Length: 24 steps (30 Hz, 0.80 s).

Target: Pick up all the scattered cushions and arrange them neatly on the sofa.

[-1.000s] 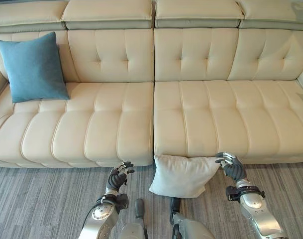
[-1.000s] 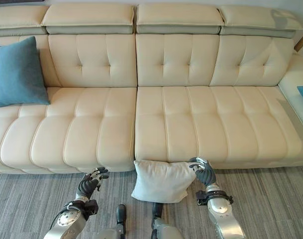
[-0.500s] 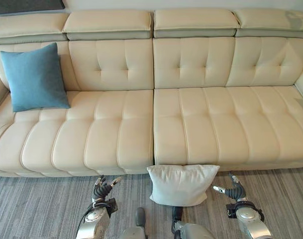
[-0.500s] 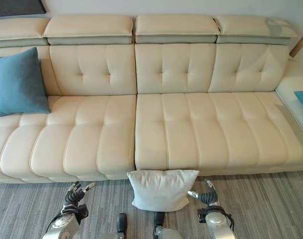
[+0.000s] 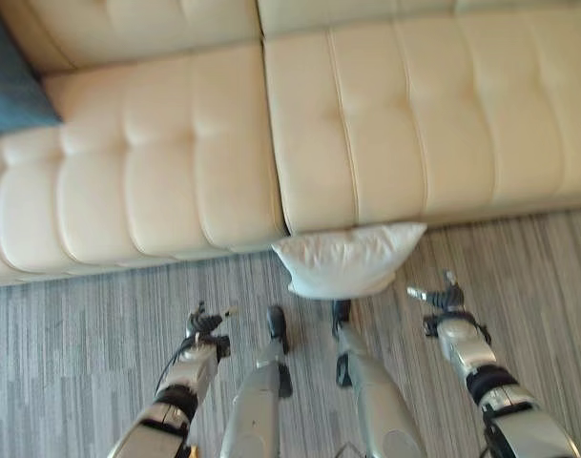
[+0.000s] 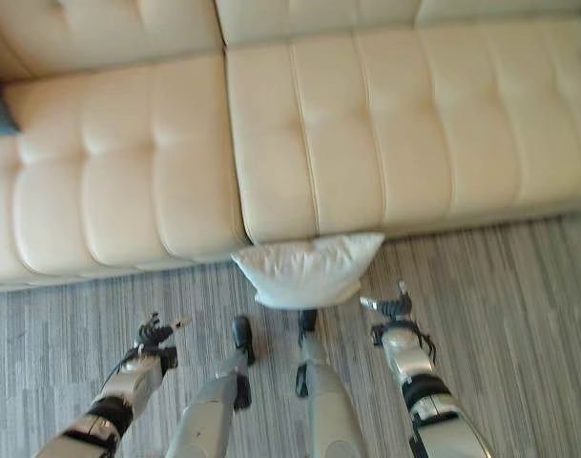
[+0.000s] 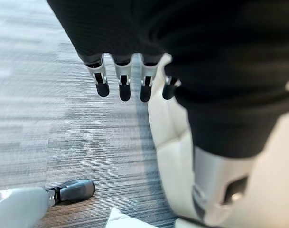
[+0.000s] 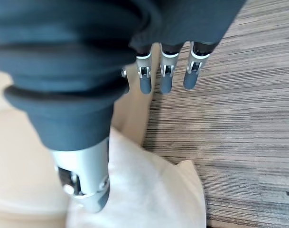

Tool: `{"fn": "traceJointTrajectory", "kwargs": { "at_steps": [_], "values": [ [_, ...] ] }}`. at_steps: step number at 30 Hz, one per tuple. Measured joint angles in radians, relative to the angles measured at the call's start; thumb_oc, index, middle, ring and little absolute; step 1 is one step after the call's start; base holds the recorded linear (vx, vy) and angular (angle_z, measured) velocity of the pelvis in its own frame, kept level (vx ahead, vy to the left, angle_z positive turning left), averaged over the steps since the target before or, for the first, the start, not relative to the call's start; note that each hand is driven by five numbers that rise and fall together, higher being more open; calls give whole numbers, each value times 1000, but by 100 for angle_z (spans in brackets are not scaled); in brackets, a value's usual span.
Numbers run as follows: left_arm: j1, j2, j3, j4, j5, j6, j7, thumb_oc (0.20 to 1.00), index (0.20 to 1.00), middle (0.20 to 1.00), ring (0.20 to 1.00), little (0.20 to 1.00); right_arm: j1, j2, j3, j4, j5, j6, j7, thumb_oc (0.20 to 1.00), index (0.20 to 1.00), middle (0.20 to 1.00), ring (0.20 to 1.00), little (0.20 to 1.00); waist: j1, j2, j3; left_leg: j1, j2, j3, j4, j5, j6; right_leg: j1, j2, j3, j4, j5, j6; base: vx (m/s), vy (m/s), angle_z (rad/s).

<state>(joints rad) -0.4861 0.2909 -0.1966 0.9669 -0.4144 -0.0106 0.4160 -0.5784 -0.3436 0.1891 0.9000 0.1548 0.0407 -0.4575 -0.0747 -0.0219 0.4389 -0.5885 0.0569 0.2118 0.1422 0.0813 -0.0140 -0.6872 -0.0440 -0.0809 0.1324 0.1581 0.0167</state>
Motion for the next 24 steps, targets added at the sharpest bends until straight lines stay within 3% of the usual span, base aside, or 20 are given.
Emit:
{"fn": "traceJointTrajectory", "kwargs": {
  "at_steps": [2,6,12,16,18,22,24],
  "values": [
    [-139,11,-42,33,0,-3,21,1000,1000,1000,1000,1000,-113,-15,20,49,22,-10,-36,1000,1000,1000,1000,1000,-16,-1,47,-160,22,11,156,-55,8,-150,1,12,121,-22,-28,-2,-73,-12],
    [-337,88,-112,49,3,-4,63,1000,1000,1000,1000,1000,-297,-51,42,79,28,-14,-116,1000,1000,1000,1000,1000,-44,2,133,-343,68,11,346,-109,10,-311,27,30,225,-23,-29,19,-72,-27],
    [-517,142,-170,32,9,-13,133,1000,1000,1000,1000,1000,-414,-104,78,54,44,-37,-201,1000,1000,1000,1000,1000,-51,3,134,-533,87,-22,480,-155,1,-500,37,27,354,-59,-70,57,-61,-3],
    [-618,164,-207,14,46,-13,196,1000,1000,1000,1000,1000,-524,-108,101,-14,44,-67,-242,1000,1000,1000,1000,1000,-43,3,134,-681,97,-37,590,-185,-1,-654,36,24,474,-88,-79,63,-42,2],
    [-648,155,-238,-27,47,-14,237,1000,1000,1000,1000,1000,-599,-87,126,-37,60,-103,-264,1000,1000,1000,1000,1000,-26,2,134,-772,103,-56,688,-220,6,-750,33,24,572,-121,-86,86,-49,2],
    [-655,115,-232,-96,40,-32,267,1000,1000,1000,1000,1000,-594,-48,102,-64,146,-157,-289,1000,1000,1000,1000,1000,-14,2,133,-833,95,-82,729,-232,0,-797,27,17,611,-137,-93,51,-37,6],
    [-655,81,-208,-132,-1,-62,265,959,959,959,959,959,-579,3,58,-83,288,-216,-259,1000,1000,1000,1000,1000,-16,1,133,-852,90,-92,736,-232,0,-808,26,12,602,-134,-89,32,-26,-6]
  ]
}}
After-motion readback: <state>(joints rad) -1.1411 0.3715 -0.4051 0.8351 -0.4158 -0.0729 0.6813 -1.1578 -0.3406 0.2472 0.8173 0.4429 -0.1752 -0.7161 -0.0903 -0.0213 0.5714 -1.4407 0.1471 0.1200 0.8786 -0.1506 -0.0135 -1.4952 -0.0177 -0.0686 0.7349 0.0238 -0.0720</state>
